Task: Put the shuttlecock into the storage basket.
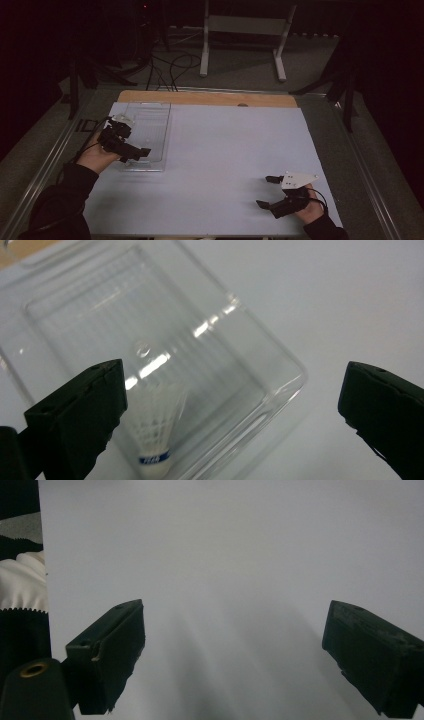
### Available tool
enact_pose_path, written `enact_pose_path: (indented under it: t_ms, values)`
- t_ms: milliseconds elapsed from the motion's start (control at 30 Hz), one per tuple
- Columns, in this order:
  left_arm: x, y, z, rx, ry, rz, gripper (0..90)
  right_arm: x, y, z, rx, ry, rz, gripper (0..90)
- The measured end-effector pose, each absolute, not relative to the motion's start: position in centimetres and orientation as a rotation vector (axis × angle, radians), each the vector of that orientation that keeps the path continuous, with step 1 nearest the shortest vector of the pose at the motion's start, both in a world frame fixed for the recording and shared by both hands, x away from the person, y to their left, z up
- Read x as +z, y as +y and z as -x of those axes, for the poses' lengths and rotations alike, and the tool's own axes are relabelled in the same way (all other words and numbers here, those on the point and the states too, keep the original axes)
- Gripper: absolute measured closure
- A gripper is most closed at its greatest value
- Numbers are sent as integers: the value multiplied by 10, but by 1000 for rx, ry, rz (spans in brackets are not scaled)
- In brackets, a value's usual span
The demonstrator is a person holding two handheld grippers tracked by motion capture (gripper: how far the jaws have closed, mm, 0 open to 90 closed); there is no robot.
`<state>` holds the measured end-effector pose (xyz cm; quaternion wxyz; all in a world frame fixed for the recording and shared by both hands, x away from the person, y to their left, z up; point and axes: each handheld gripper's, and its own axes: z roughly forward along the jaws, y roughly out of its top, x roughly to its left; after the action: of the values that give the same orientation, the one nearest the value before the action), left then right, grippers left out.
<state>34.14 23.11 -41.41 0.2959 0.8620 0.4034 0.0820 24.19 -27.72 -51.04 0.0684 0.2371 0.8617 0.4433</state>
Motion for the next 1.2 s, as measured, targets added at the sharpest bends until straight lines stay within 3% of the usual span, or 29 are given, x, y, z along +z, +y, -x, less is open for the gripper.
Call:
enact_pose_path:
  t_ms: [633, 1200]
  values:
    - [-403, 187, -334, 268, 815, -2271, 0, -511, -278, -241, 1340, 2599, -721, 103]
    - [-403, 152, -326, 254, 700, -2280, 0, -510, -279, -241, 1346, 2587, -723, 103]
